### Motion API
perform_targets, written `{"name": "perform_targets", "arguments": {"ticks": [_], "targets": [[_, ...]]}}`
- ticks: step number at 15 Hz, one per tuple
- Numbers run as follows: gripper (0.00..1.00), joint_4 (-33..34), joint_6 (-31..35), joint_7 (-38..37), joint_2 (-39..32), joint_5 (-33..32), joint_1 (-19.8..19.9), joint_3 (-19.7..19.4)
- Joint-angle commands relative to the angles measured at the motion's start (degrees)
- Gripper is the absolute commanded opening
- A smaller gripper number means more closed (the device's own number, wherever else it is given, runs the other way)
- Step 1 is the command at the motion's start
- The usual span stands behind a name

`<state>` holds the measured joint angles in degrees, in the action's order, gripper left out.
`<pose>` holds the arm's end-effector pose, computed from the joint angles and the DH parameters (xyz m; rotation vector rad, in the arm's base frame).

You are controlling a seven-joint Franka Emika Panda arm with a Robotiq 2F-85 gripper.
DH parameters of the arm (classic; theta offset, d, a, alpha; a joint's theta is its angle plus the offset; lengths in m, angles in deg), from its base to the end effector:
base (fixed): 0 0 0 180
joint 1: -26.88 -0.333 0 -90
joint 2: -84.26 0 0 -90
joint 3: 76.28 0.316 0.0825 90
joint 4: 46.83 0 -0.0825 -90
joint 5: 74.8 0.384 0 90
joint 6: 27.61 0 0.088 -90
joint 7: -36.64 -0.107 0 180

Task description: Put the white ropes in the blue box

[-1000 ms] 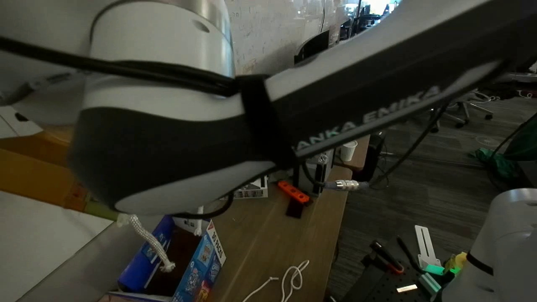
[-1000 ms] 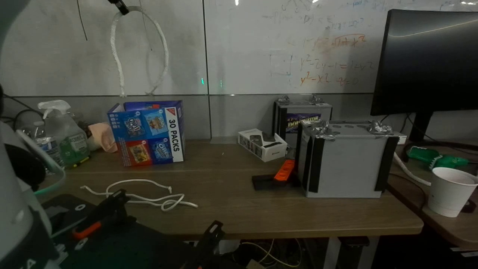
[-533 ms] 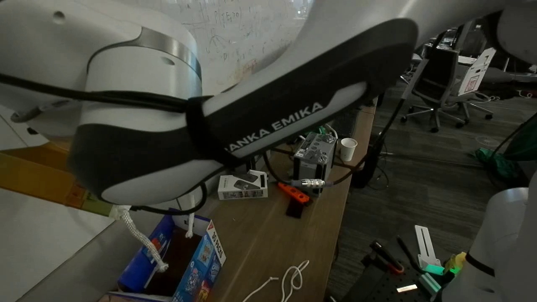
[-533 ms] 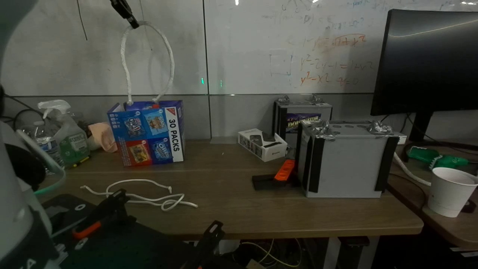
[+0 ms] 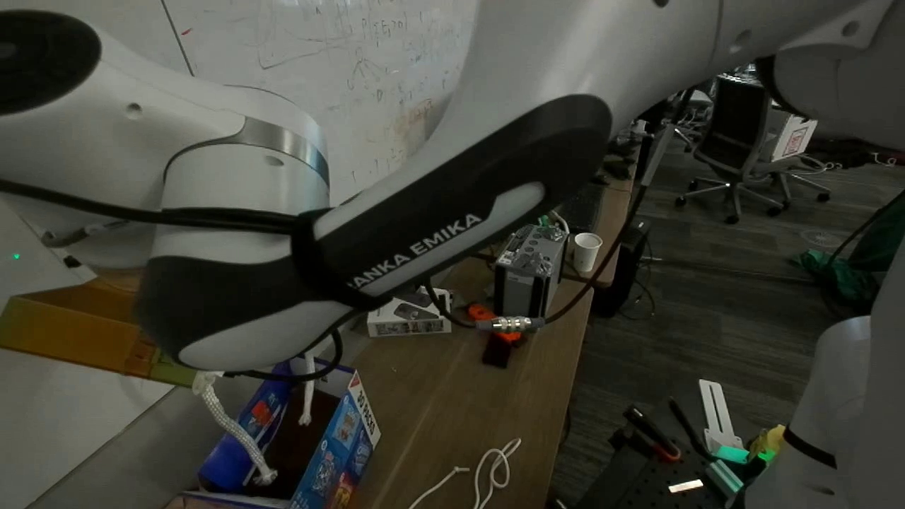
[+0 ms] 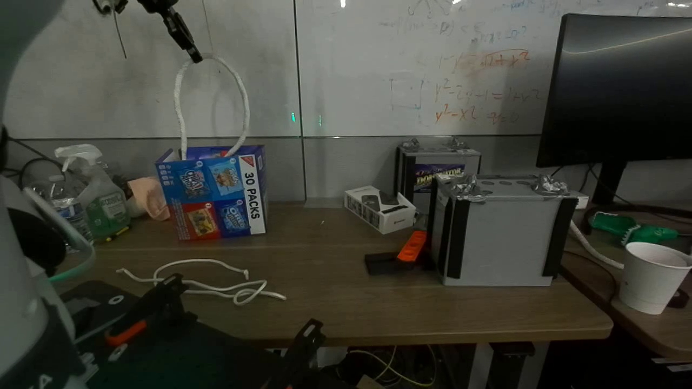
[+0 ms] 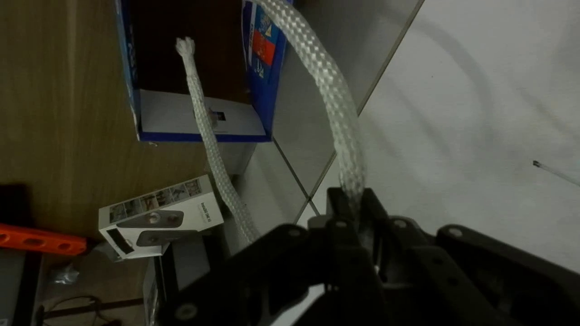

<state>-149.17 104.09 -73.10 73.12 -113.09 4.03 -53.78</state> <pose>0.4729 0.4374 0.4878 -2.6085 1.0657 -0.8034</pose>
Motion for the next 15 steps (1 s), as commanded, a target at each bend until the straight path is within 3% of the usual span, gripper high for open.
{"name": "perform_targets", "arguments": {"ticks": [1, 2, 3, 7, 11, 12, 15], "targets": [[0.03, 1.22, 0.10, 4.24, -0.81, 2.38, -1.71, -1.89], [0.36, 1.02, -0.42, 5.19, -0.74, 3.47, -1.87, -1.95], [0.37, 0.65, -1.90, 7.53, -0.34, 4.53, -1.99, -1.94], [0.66, -2.26, -6.41, 17.74, 2.17, 9.69, -1.92, -1.69], [0.95, -8.55, -8.85, 13.25, 7.54, 20.82, -0.89, -2.26], [1.00, -10.74, -9.39, 12.81, 9.34, 22.71, -0.68, -2.40], [1.00, -19.36, -7.99, 10.60, 16.58, 27.03, 0.33, -2.49]]}}
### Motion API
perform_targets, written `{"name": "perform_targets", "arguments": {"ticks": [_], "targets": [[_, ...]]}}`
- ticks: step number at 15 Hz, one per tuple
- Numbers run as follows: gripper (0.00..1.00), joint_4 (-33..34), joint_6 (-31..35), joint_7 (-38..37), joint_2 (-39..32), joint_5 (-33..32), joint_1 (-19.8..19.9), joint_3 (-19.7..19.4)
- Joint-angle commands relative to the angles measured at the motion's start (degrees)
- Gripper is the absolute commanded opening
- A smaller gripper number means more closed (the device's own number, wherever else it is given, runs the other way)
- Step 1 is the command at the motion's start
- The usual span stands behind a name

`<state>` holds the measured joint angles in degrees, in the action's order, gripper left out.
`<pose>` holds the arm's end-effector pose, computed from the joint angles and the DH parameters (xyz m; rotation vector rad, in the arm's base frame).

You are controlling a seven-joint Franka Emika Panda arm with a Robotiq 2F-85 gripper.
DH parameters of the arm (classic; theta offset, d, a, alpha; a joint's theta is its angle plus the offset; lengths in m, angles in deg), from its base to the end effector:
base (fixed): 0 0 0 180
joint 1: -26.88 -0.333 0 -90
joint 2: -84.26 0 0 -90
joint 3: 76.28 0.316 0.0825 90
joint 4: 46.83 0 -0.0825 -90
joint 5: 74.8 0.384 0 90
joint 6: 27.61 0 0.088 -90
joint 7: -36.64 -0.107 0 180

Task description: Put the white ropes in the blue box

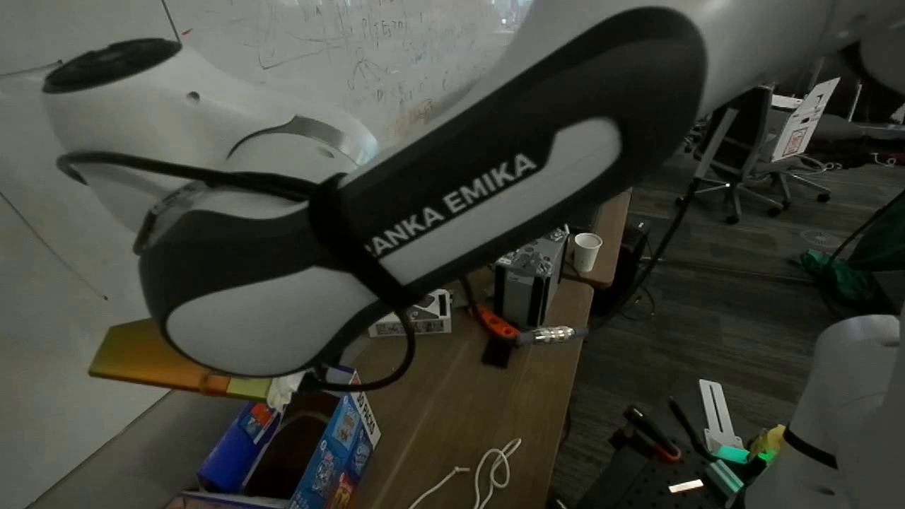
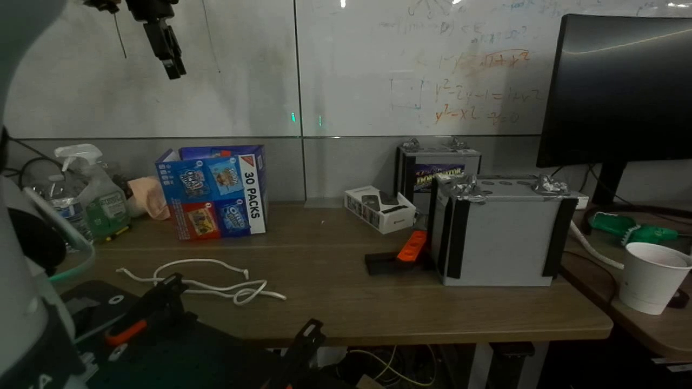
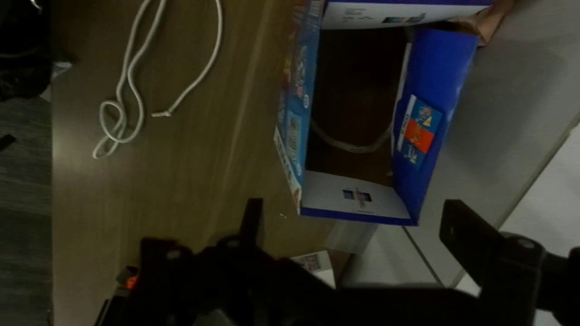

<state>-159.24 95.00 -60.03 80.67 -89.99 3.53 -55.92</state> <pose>0.4315 0.3928 0.4562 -2.8374 1.1935 -0.3680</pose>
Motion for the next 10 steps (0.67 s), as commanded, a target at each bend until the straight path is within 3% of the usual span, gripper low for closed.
{"name": "perform_targets", "arguments": {"ticks": [1, 5, 10], "targets": [[1.00, -12.29, 1.19, -3.06, 11.59, 5.25, 1.40, -0.37], [1.00, -22.05, 3.24, -4.58, 15.79, 8.00, 4.33, -0.85], [1.00, -29.25, 12.77, -4.15, 7.81, 7.20, 9.33, -2.96]]}}
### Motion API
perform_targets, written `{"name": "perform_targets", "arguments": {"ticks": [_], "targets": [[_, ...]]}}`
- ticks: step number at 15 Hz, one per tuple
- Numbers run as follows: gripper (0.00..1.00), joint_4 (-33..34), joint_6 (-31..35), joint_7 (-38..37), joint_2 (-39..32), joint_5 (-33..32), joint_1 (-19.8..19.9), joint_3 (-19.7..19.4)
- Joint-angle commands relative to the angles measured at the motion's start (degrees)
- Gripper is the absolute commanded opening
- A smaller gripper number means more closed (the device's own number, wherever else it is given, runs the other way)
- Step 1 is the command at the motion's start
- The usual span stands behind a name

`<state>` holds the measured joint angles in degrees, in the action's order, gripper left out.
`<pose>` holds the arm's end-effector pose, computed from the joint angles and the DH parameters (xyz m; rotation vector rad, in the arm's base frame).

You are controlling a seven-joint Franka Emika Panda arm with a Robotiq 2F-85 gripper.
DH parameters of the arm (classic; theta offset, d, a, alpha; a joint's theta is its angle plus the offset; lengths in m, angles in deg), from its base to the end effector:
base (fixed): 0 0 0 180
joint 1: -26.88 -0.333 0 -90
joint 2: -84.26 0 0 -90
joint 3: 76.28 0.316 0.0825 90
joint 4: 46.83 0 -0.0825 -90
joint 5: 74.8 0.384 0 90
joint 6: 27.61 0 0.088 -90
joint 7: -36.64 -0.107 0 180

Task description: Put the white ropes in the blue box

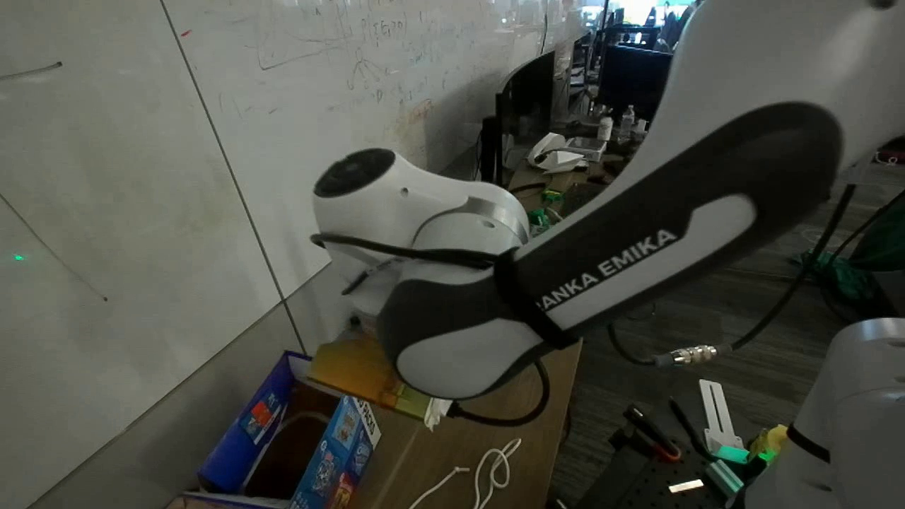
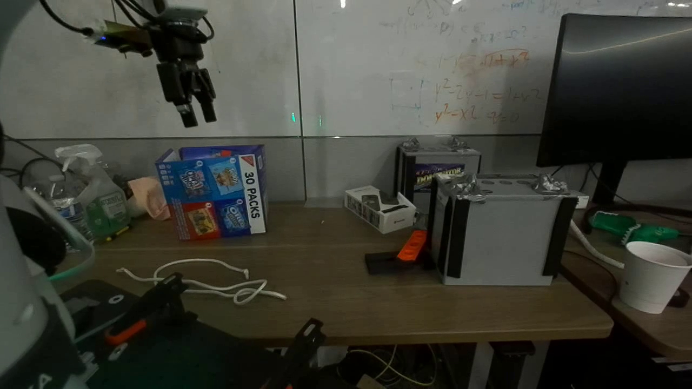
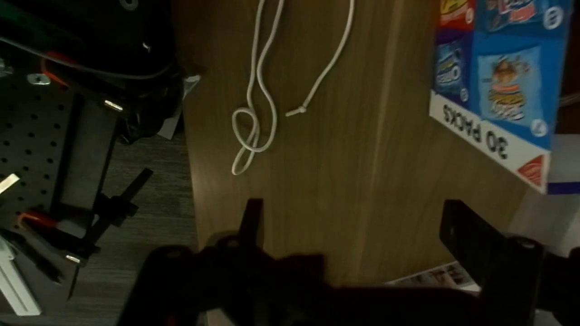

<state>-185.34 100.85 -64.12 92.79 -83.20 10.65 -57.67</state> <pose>0.3863 0.2634 0.3618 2.6221 -1.5386 0.2052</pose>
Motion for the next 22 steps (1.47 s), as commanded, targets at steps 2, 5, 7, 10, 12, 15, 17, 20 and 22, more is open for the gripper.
{"name": "perform_targets", "arguments": {"ticks": [2, 5, 7, 10, 12, 15, 17, 20, 22], "targets": [[1.00, -6.53, 15.14, 1.45, -7.46, 1.94, 3.11, -2.57], [1.00, -11.39, 28.54, 0.26, -12.42, 0.41, 3.93, -4.64], [1.00, -13.55, 36.64, 0.81, -16.54, 0.42, 3.82, -6.54], [1.00, -15.17, 45.69, 2.19, -23.39, 1.14, 5.36, -6.89], [1.00, -15.23, 48.45, 2.05, -27.45, 0.57, 6.21, -7.01], [1.00, -13.80, 50.96, 3.09, -34.10, 0.68, 9.07, -4.91], [1.00, -13.15, 51.64, 9.08, -37.13, 8.12, 8.24, -4.25], [1.00, -12.23, 51.59, 13.84, -40.63, 13.85, 8.65, -2.36], [1.00, -11.63, 52.48, 16.29, -42.53, 16.44, 8.64, -1.88]]}}
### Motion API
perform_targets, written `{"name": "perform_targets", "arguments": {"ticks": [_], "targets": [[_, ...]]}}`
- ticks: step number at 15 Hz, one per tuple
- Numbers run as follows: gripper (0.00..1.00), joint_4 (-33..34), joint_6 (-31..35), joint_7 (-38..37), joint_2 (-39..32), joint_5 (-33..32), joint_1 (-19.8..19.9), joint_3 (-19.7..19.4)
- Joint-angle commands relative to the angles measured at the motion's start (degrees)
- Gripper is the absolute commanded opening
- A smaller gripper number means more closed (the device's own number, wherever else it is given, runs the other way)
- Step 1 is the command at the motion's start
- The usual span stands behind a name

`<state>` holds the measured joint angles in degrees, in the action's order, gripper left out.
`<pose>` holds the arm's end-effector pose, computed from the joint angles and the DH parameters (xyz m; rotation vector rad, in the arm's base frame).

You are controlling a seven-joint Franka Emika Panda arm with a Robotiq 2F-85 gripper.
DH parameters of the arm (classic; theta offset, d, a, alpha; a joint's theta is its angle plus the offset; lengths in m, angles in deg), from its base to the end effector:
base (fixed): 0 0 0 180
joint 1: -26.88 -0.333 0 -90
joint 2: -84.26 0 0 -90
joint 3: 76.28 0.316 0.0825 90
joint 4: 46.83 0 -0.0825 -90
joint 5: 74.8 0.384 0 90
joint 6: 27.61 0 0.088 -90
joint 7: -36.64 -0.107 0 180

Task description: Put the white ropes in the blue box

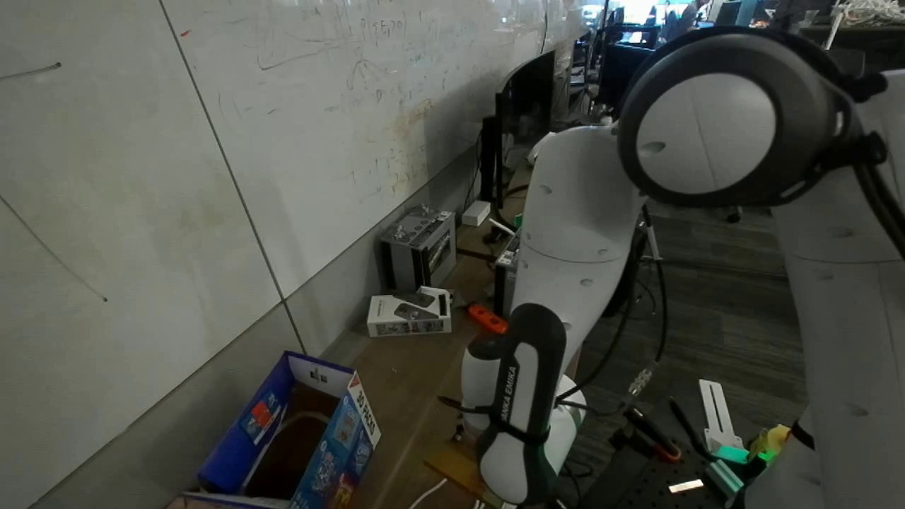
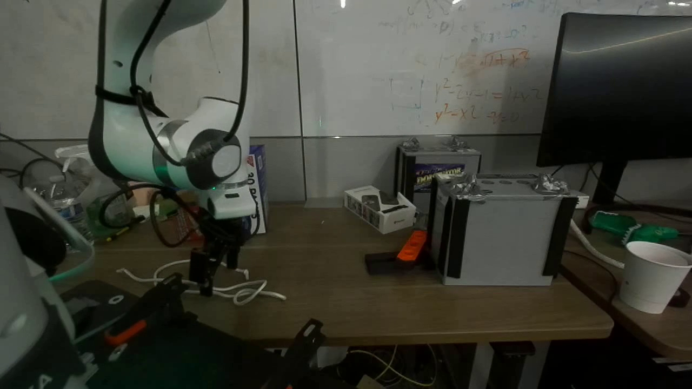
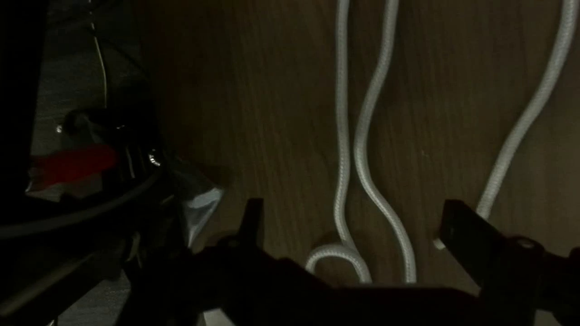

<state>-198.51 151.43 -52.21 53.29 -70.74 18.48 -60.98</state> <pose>0.3452 0.1689 0.0694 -2.5212 1.8025 0.2189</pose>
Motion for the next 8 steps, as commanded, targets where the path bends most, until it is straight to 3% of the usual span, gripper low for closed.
{"name": "perform_targets", "arguments": {"ticks": [1, 8], "targets": [[1.00, 1.73, 2.60, 5.02, -3.48, 5.10, -0.14, 0.83], [1.00, 3.18, 6.55, 8.85, -6.16, 9.93, -2.81, -1.44]]}}
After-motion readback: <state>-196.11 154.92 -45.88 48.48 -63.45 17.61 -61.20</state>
